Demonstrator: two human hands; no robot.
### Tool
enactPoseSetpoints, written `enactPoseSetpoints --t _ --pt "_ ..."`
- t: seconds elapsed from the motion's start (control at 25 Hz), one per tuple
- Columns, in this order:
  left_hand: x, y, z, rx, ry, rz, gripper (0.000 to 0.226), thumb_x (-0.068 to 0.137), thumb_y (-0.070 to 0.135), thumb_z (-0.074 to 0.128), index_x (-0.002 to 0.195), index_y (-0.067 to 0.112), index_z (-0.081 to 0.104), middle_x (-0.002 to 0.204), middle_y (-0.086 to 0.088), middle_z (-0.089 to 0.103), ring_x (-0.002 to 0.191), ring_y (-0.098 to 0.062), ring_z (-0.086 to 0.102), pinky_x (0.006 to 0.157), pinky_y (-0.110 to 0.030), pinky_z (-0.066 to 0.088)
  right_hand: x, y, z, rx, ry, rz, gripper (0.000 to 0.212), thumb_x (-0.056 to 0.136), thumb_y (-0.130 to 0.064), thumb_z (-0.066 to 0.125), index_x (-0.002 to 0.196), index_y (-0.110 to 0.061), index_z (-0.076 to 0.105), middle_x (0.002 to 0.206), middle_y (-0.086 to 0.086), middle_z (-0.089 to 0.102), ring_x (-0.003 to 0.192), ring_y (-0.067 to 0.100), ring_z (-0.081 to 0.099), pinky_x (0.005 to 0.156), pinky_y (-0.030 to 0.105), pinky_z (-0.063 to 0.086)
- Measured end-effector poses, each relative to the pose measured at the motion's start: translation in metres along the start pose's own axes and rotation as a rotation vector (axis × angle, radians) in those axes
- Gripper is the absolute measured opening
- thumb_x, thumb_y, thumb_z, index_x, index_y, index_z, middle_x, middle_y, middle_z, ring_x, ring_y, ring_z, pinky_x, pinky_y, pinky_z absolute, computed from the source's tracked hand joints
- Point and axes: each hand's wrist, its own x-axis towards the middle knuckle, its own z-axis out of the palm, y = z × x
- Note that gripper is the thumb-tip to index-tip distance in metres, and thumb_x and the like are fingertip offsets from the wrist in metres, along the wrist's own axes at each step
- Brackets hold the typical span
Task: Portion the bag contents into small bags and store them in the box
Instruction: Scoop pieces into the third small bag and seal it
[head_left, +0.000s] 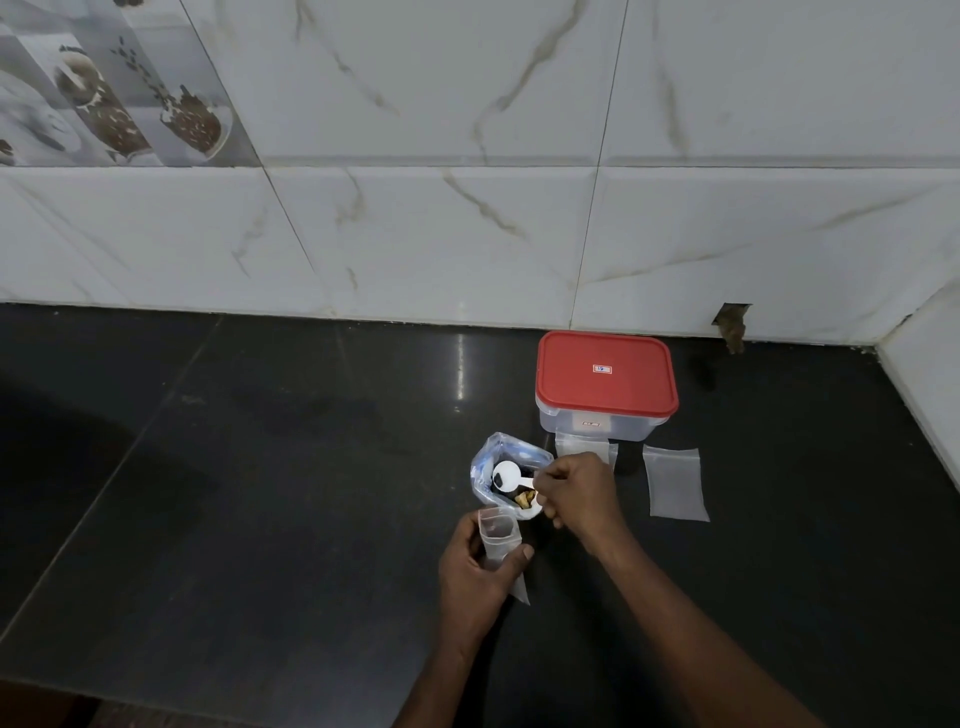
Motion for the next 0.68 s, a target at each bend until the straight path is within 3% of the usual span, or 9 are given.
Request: enactPoseSetpoints --t 0.16,0.32,0.44,0.52,0.68 --pt "0.006 0.009 -0.008 0.053 0.033 0.018 0.042 0.072 0.014 0.087 0.106 0.028 0.067 0.099 0.011 0.075 0.091 -0.007 0.072 0.081 -0.026 0.058 -0.014 -0.009 -0.012 0.151 0.007 -0.02 0.015 0.086 -0.001 0.064 0.074 -0.001 0.072 0.055 0.013 0.064 0.041 0.015 0.053 0.04 0.027 0.044" --pt "0.017 0.026 -0.012 0.075 -0.003 0.02 0.045 0.07 0.024 0.089 0.108 0.03 0.067 0.1 0.012 0.075 0.092 -0.003 0.072 0.08 -0.021 0.057 -0.038 -0.019 -0.019 0.064 0.043 -0.197 0.012 0.087 -0.008 0.067 0.078 -0.011 0.074 0.052 0.005 0.064 0.039 0.01 0.054 0.041 0.024 0.046" --pt "0.025 0.033 -0.012 0.091 -0.002 0.035 0.05 0.065 0.036 0.088 0.109 0.032 0.066 0.101 0.012 0.075 0.092 -0.004 0.072 0.08 -0.025 0.057 -0.055 -0.015 -0.015 -0.288 0.208 -0.613 0.013 0.087 -0.012 0.062 0.079 -0.013 0.073 0.062 -0.005 0.063 0.05 0.006 0.057 0.049 0.024 0.05" --pt "0.027 0.036 -0.011 0.076 0.006 0.026 0.05 0.061 0.042 0.085 0.107 0.034 0.066 0.098 0.011 0.075 0.089 -0.006 0.072 0.078 -0.027 0.058 -0.058 0.0 -0.008 -0.592 0.273 -0.923 0.016 0.086 -0.017 0.056 0.083 -0.013 0.071 0.072 0.0 0.063 0.056 0.014 0.059 0.049 0.029 0.052" --pt "0.026 0.035 -0.008 0.07 0.01 0.039 0.047 0.063 0.046 0.084 0.105 0.032 0.068 0.094 0.01 0.076 0.084 -0.005 0.072 0.074 -0.026 0.058 -0.064 0.022 -0.002 -0.738 0.325 -1.115 0.015 0.084 -0.008 0.068 0.099 -0.006 0.071 0.086 0.006 0.067 0.069 0.017 0.064 0.055 0.028 0.054"
